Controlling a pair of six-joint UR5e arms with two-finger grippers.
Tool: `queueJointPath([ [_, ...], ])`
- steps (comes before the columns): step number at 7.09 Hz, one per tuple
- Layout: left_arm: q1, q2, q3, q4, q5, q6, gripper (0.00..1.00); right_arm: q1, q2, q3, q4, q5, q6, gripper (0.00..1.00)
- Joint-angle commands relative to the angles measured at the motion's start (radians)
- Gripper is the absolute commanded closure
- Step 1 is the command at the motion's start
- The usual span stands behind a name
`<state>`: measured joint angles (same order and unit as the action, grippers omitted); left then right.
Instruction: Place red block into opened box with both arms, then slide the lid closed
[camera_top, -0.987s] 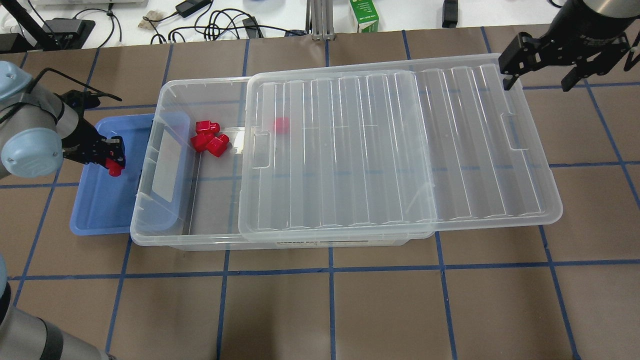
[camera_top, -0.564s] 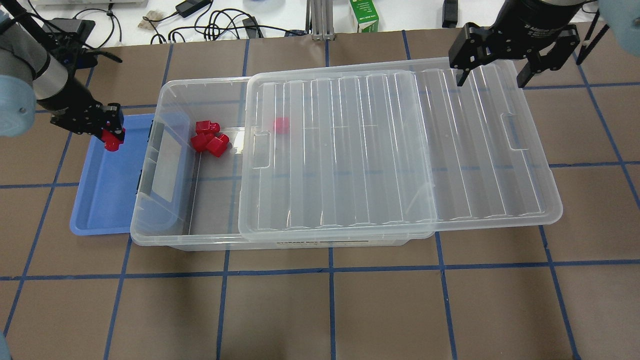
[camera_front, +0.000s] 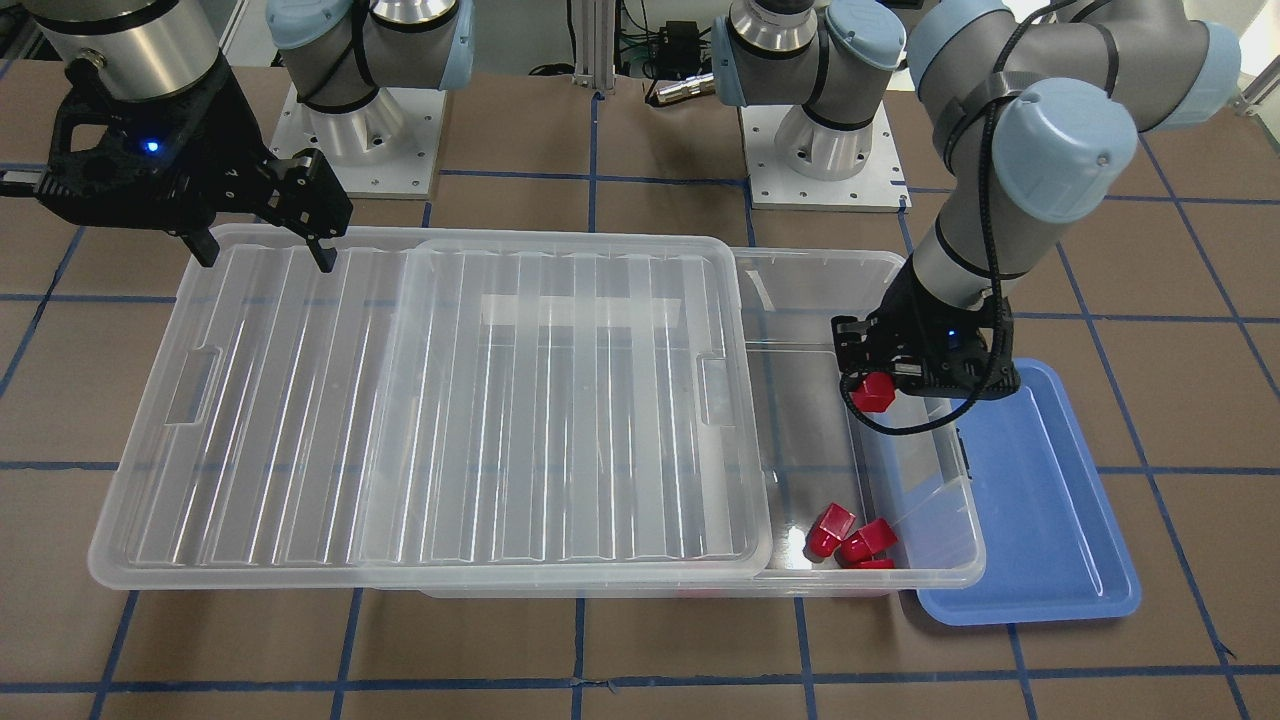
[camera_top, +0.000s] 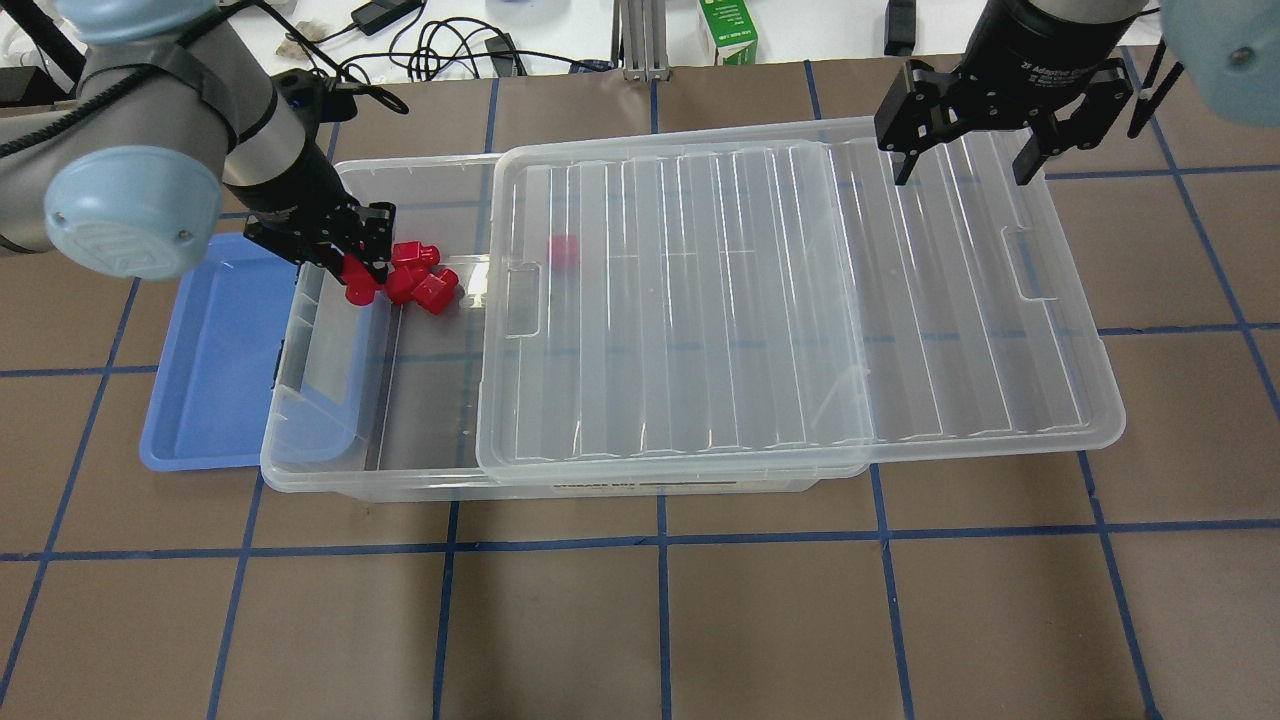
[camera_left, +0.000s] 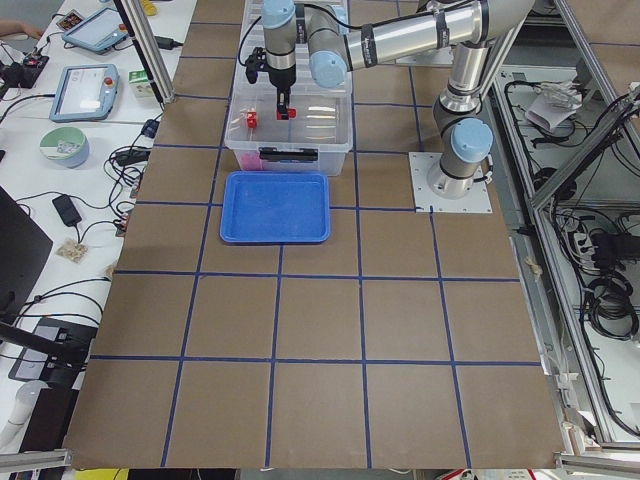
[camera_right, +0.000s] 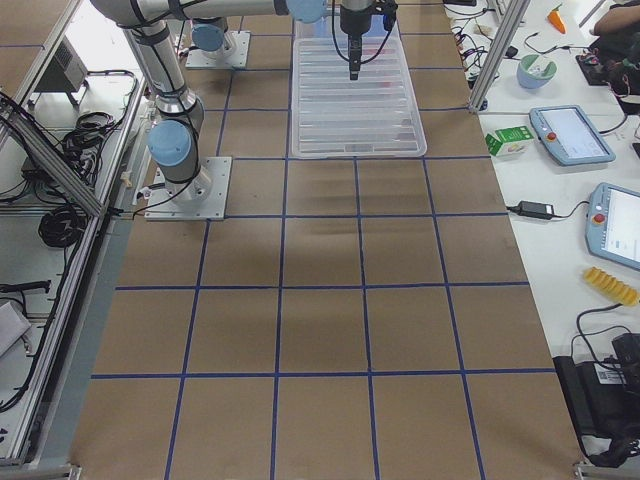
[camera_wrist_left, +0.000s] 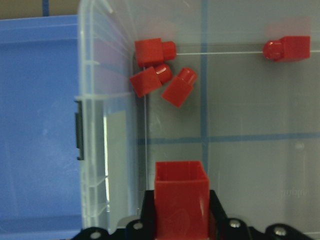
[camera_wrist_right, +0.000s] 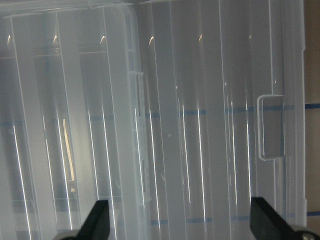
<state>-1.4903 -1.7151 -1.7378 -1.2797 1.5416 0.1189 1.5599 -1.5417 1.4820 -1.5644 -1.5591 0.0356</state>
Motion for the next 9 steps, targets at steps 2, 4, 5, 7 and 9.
queueJointPath([
  [2, -0.007, -0.038, -0.141, 0.118, -0.006, -0.007, 1.00, 0.002, 0.000, 0.001, 0.001, -0.001, -0.003, 0.00],
  [4, -0.008, -0.053, -0.180, 0.172, -0.006, -0.018, 1.00, 0.000, 0.002, 0.003, 0.000, -0.002, -0.011, 0.00],
  [5, -0.010, -0.064, -0.180, 0.174, -0.006, -0.018, 1.00, -0.001, 0.003, 0.001, -0.008, -0.004, -0.014, 0.00],
  [7, -0.010, -0.092, -0.181, 0.174, -0.005, -0.018, 1.00, -0.067, 0.012, 0.004, 0.000, -0.013, -0.153, 0.00],
  [9, -0.011, -0.112, -0.184, 0.171, 0.000, -0.019, 0.98, -0.249, 0.015, 0.004, 0.003, -0.003, -0.339, 0.00],
])
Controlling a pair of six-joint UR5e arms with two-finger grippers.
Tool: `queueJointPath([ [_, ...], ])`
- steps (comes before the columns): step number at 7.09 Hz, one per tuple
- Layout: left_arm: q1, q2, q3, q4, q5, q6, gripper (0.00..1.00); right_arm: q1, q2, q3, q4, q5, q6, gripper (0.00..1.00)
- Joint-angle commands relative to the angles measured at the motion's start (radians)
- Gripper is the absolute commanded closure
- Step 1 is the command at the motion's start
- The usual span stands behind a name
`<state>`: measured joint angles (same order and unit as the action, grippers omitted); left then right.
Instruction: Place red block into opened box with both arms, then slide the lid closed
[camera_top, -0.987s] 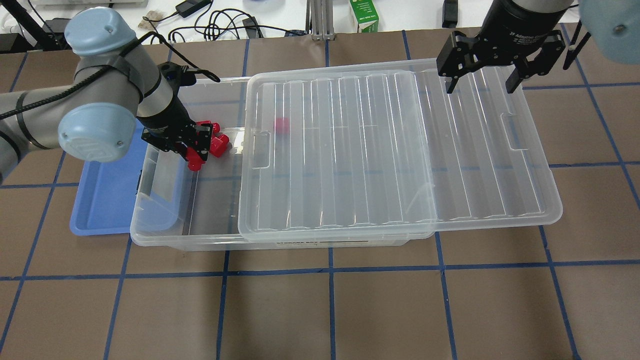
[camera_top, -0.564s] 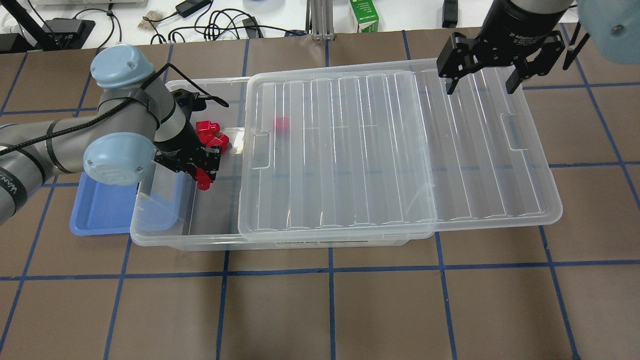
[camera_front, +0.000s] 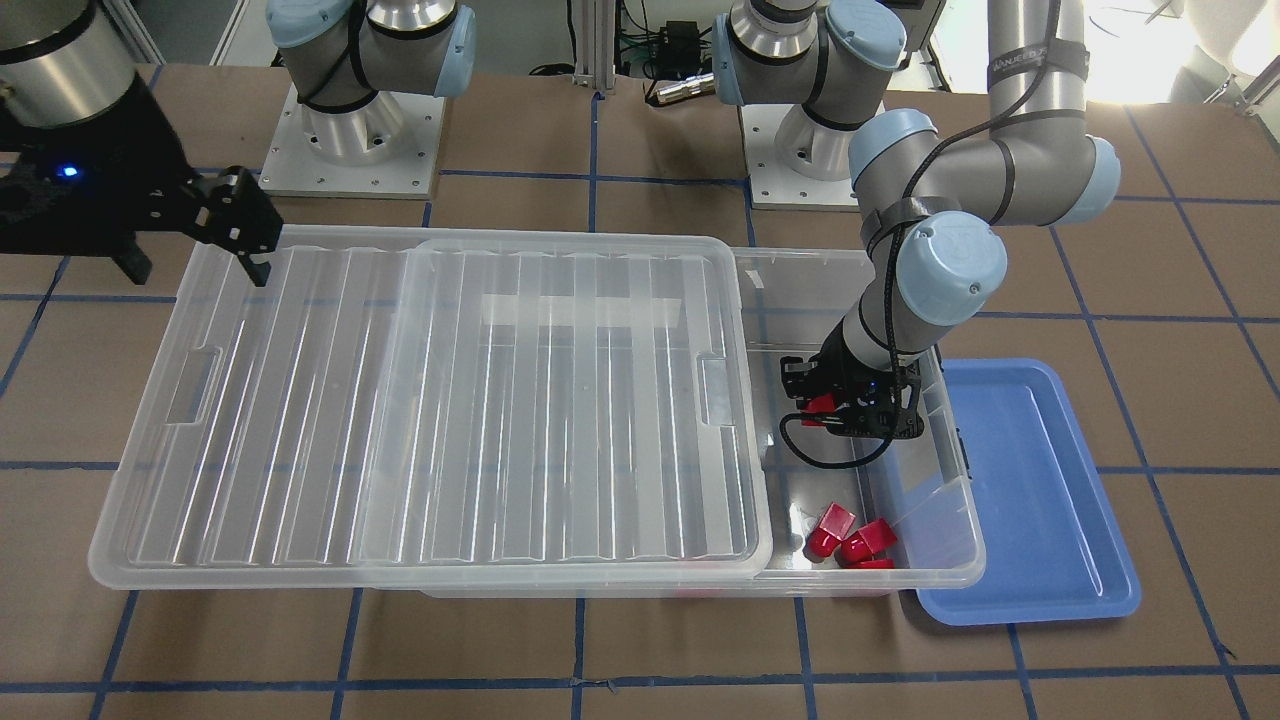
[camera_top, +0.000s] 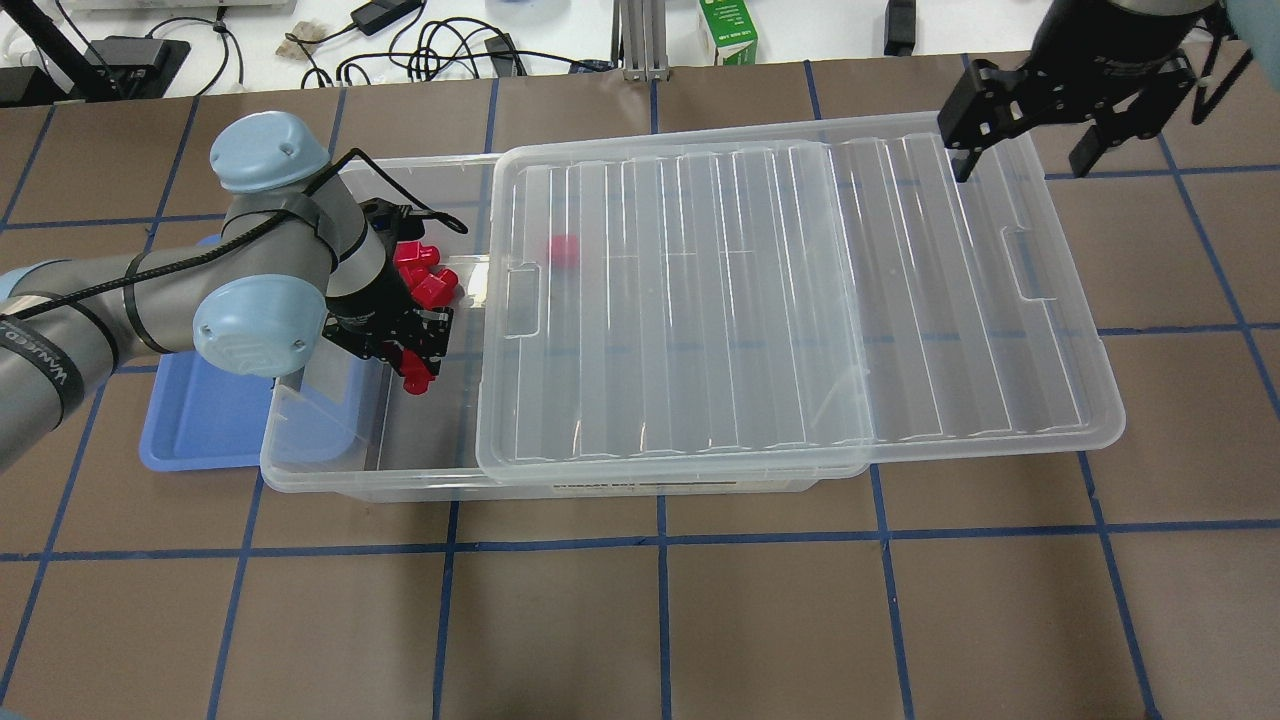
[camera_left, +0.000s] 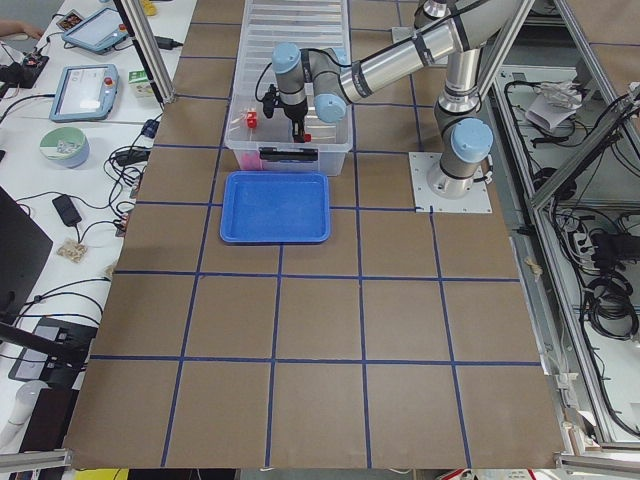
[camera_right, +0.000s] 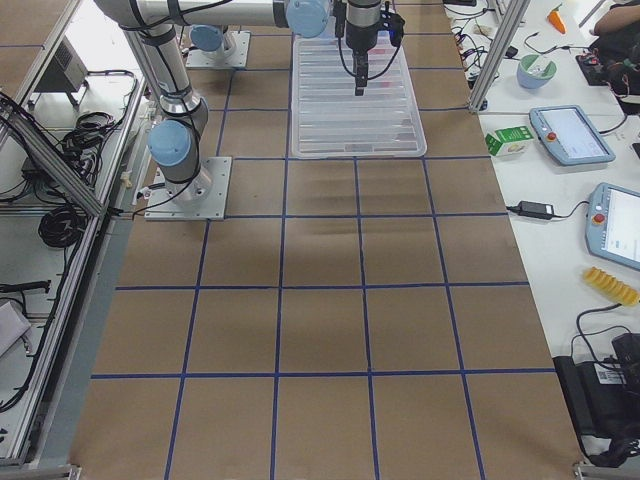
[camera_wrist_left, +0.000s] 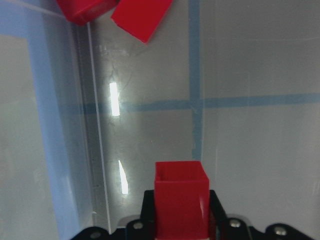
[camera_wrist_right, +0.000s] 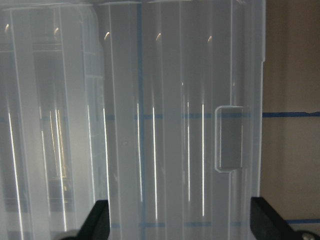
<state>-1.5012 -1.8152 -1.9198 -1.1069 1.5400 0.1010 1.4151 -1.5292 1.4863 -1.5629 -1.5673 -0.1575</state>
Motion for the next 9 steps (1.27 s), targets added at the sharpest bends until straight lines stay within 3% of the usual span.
queueJointPath([
  [1, -0.001, -0.018, -0.007, -0.002, 0.002, -0.001, 0.86, -0.192, 0.010, 0.002, -0.011, 0.004, -0.309, 0.00],
  [3, -0.001, -0.026, -0.002, 0.001, 0.008, -0.004, 0.34, -0.336, 0.050, 0.023, -0.017, 0.001, -0.371, 0.00],
  [4, -0.001, -0.003, 0.002, -0.001, 0.008, -0.001, 0.17, -0.347, 0.053, 0.058, -0.020, 0.000, -0.414, 0.00],
  [5, -0.002, 0.016, 0.011, -0.001, 0.011, -0.001, 0.04, -0.349, 0.055, 0.127, -0.117, -0.003, -0.412, 0.00],
  [7, -0.002, 0.063, 0.059, -0.063, 0.012, -0.001, 0.00, -0.347, 0.073, 0.272, -0.286, 0.001, -0.409, 0.00],
  [8, -0.002, 0.094, 0.114, -0.144, 0.014, -0.001, 0.00, -0.340, 0.107, 0.311, -0.380, -0.002, -0.404, 0.00],
  [9, -0.010, 0.126, 0.196, -0.247, 0.012, -0.001, 0.00, -0.337, 0.124, 0.316, -0.388, 0.003, -0.398, 0.00],
])
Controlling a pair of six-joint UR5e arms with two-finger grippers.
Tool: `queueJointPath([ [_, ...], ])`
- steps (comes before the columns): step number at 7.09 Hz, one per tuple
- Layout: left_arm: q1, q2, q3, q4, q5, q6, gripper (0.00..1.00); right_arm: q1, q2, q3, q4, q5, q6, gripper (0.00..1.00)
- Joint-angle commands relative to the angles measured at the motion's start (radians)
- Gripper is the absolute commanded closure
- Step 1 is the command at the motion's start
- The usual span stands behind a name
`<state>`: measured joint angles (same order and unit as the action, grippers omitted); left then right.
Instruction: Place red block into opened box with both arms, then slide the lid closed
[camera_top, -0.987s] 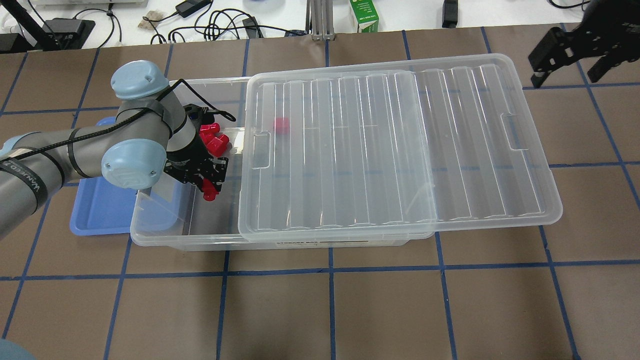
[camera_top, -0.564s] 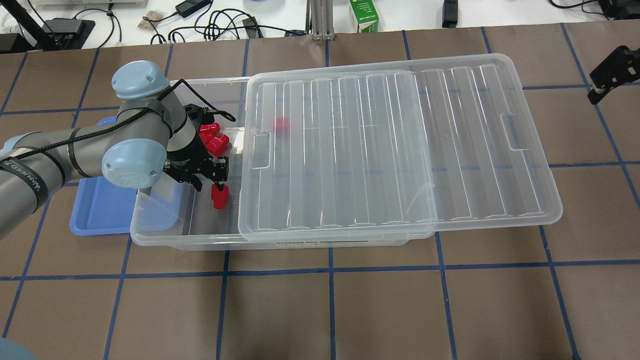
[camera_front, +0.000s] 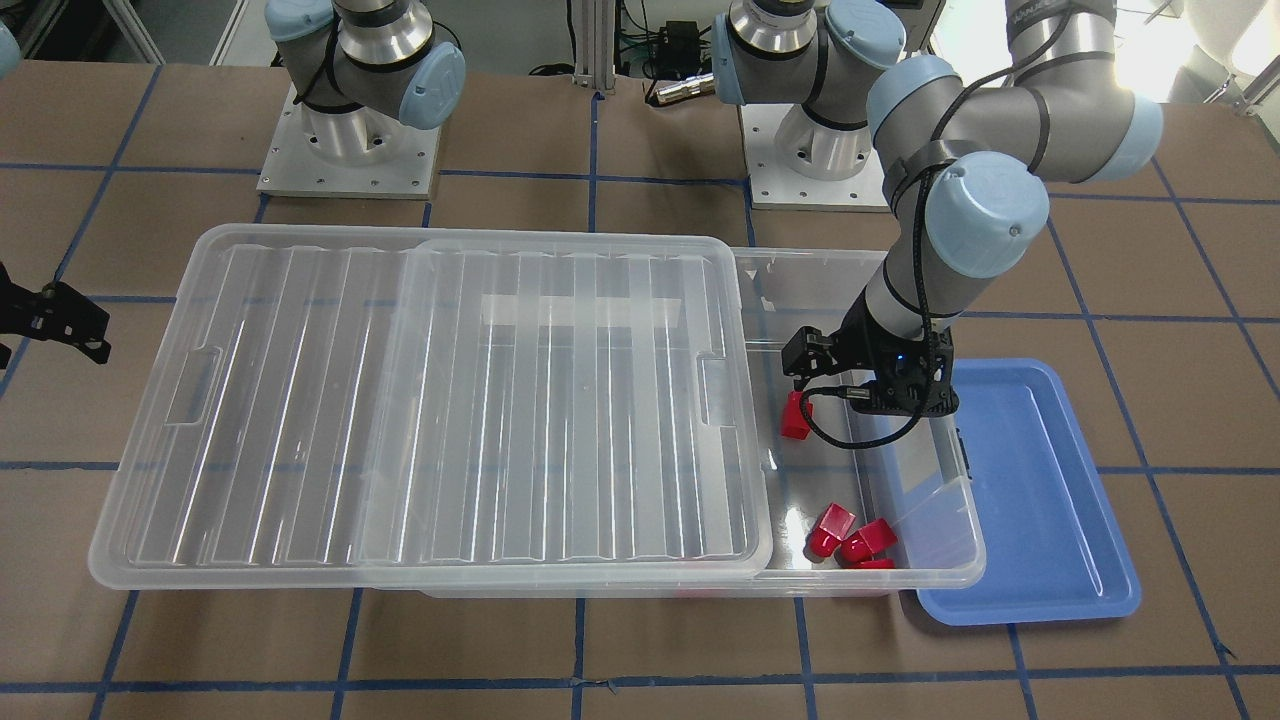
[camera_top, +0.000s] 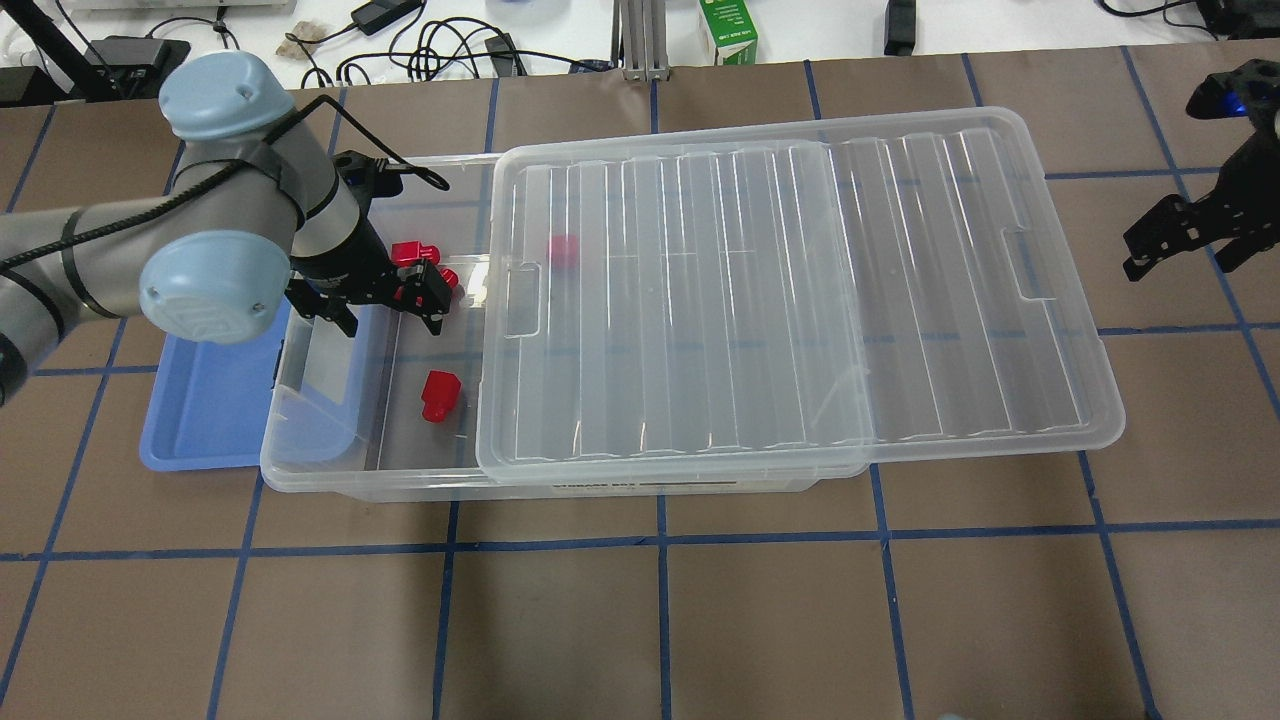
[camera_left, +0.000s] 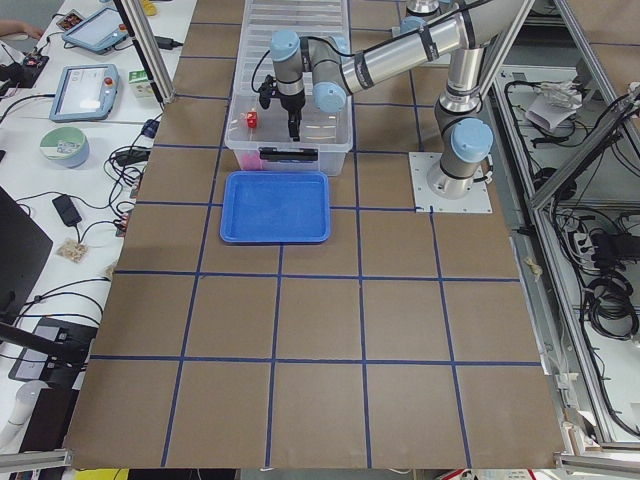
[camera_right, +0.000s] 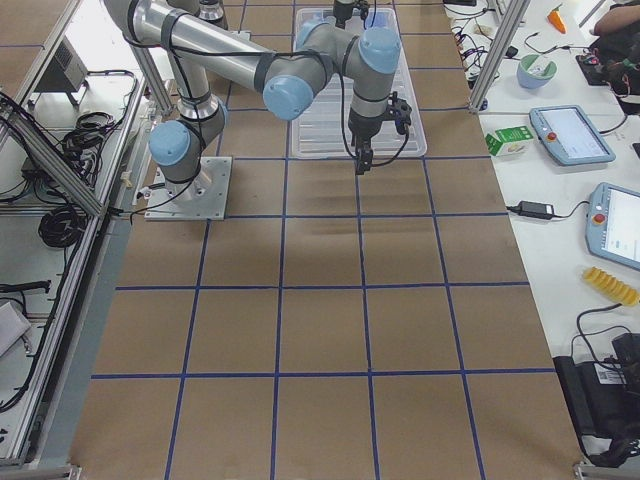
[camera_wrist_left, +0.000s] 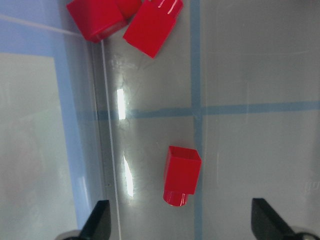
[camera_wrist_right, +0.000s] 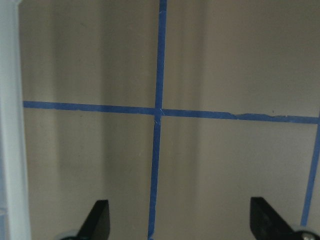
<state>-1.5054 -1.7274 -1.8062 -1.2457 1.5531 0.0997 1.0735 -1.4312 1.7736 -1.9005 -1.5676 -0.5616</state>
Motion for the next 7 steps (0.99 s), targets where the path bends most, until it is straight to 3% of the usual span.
queueJointPath([
  [1, -0.013, 0.057, 0.161, -0.182, -0.005, -0.003, 0.00, 0.016, 0.032, 0.026, -0.051, 0.003, 0.012, 0.00],
  [3, -0.024, 0.095, 0.283, -0.335, 0.001, -0.003, 0.00, 0.074, 0.023, 0.018, -0.046, -0.002, 0.035, 0.00],
  [7, -0.022, 0.120, 0.288, -0.336, 0.002, 0.000, 0.00, 0.164, 0.023, 0.018, -0.043, 0.011, 0.084, 0.00],
])
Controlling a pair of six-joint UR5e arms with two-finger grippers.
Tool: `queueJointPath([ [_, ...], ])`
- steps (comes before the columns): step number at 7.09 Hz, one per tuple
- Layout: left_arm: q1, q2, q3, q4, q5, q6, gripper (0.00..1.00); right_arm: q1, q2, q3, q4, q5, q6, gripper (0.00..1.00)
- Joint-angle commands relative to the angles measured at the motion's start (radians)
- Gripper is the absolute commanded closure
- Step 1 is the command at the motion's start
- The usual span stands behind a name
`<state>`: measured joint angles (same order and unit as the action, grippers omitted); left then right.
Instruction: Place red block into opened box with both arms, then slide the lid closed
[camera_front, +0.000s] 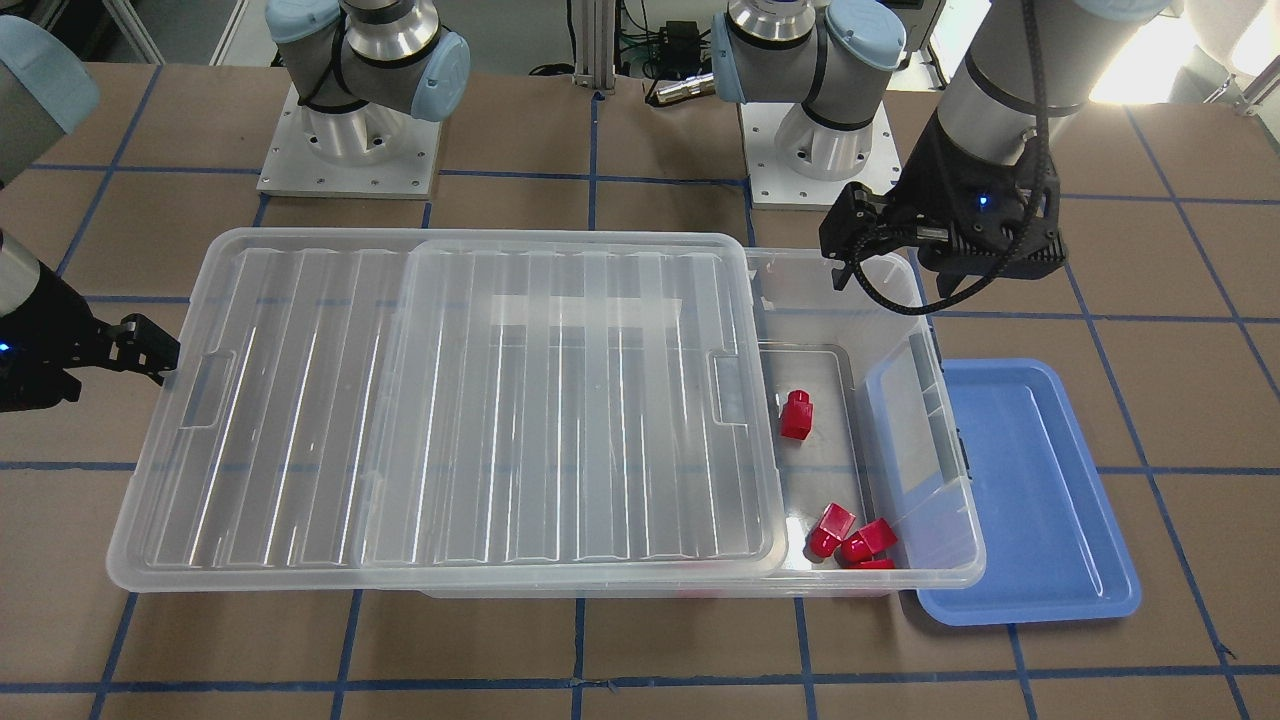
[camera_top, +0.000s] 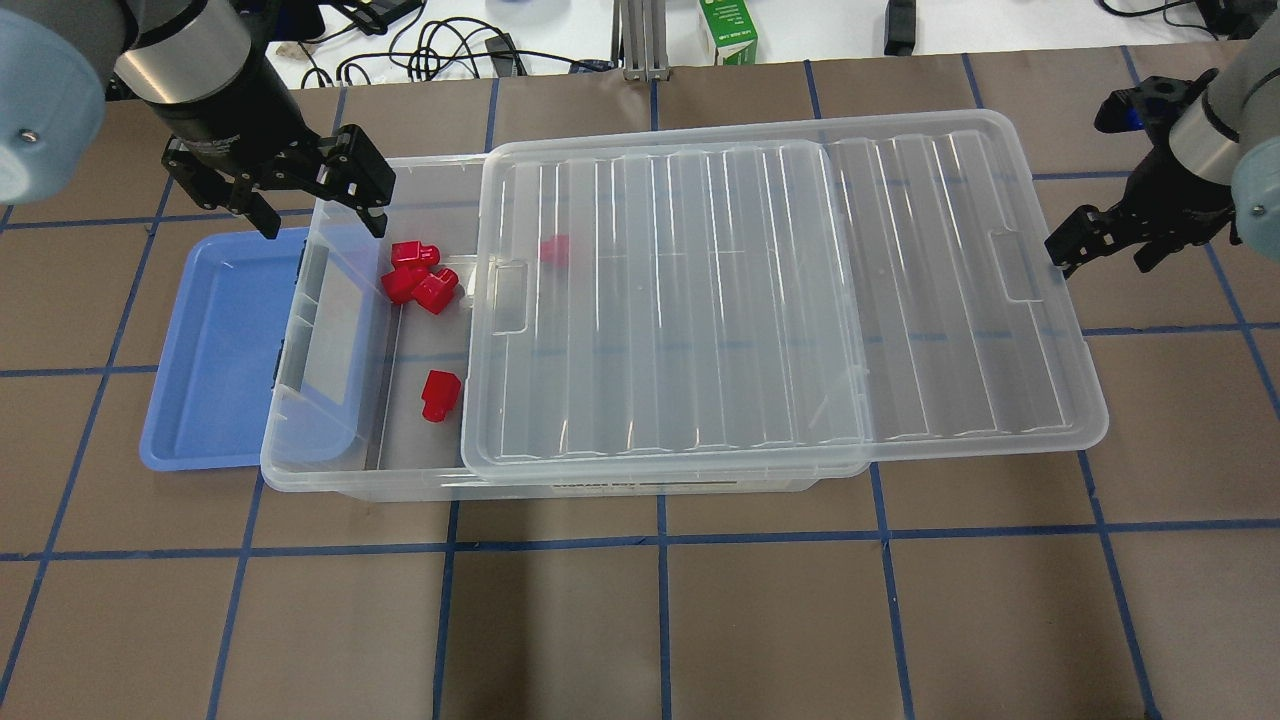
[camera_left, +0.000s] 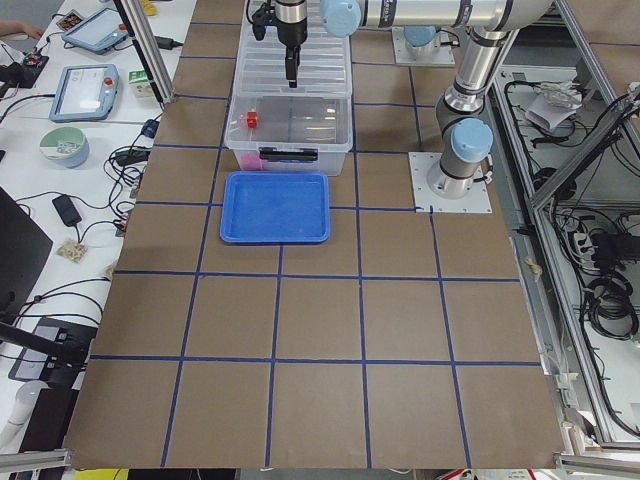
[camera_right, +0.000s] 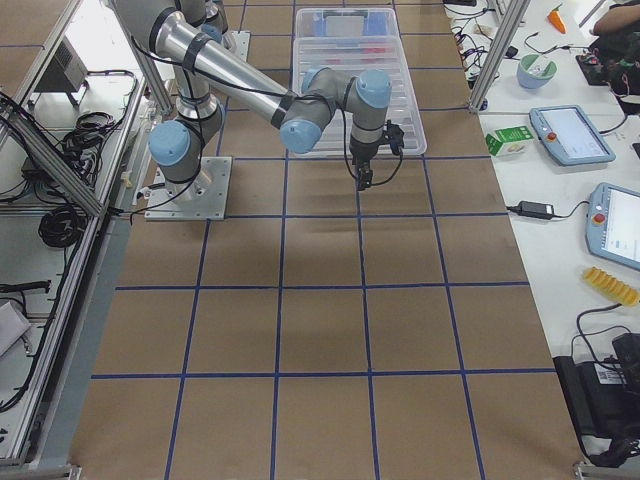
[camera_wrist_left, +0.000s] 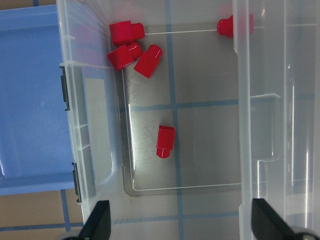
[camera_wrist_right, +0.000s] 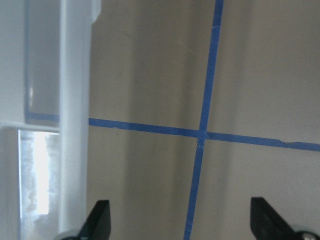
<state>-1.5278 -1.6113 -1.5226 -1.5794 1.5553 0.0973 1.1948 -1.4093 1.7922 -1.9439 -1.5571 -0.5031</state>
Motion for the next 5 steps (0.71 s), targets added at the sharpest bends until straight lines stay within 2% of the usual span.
queueJointPath([
  [1, 0.000, 0.004, 0.005, -0.002, 0.000, -0.001, 0.00, 0.075, 0.001, 0.001, 0.000, 0.000, 0.029, 0.00],
  [3, 0.000, 0.004, 0.005, -0.002, 0.000, -0.001, 0.00, 0.117, 0.001, -0.001, 0.002, 0.003, 0.064, 0.00],
  [5, 0.000, 0.004, 0.007, -0.002, 0.000, -0.001, 0.00, 0.195, 0.000, -0.002, -0.004, 0.006, 0.176, 0.00],
])
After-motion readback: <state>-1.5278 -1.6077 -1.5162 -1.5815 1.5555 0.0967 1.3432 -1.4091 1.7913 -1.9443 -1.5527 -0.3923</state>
